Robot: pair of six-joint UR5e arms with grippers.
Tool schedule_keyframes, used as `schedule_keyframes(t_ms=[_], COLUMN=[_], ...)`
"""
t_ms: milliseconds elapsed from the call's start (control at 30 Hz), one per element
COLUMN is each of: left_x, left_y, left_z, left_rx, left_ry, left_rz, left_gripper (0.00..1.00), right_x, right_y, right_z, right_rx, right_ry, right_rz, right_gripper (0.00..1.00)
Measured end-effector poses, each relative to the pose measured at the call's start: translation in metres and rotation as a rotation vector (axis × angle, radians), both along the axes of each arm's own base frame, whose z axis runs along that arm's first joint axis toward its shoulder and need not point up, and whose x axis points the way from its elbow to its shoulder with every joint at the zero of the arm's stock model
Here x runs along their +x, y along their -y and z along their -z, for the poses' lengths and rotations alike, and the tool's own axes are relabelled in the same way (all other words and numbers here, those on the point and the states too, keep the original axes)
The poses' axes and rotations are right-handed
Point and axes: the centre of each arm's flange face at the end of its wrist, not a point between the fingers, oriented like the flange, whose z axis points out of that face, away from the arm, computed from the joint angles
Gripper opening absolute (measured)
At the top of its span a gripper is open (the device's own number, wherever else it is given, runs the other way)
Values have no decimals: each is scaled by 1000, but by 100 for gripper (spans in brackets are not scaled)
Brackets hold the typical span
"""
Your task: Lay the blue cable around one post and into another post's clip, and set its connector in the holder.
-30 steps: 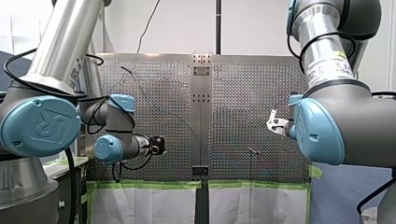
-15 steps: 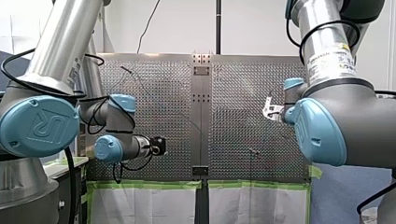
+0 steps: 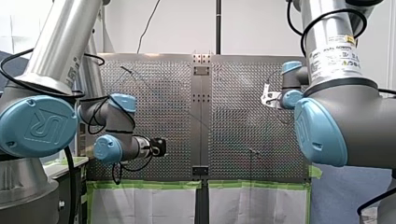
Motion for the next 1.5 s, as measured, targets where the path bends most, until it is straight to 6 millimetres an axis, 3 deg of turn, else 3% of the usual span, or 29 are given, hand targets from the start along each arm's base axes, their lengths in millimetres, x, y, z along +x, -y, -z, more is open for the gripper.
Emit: schedule_keyframes(t_ms=[533,867,1033,1500], left_x=[-2,-2,-1,1], left_y=[0,0,0,1], left_z=[1,1,1,1], left_rx=[5,6,9,15], left_ry=[-7,-8,-12,-22], left_rz=[-1,-1,-1,-1], left_gripper=[100,100,100,100], right_x=[-14,-33,-41,-63], right_y=[-22,-30,-25,3], right_z=[-71,-131,-126,-79], right_rx=[-43,-121,-115,-63], right_ry=[-27,-47,-53,-69], right_rz=[42,72,89,116], right_gripper=[0,0,0,0])
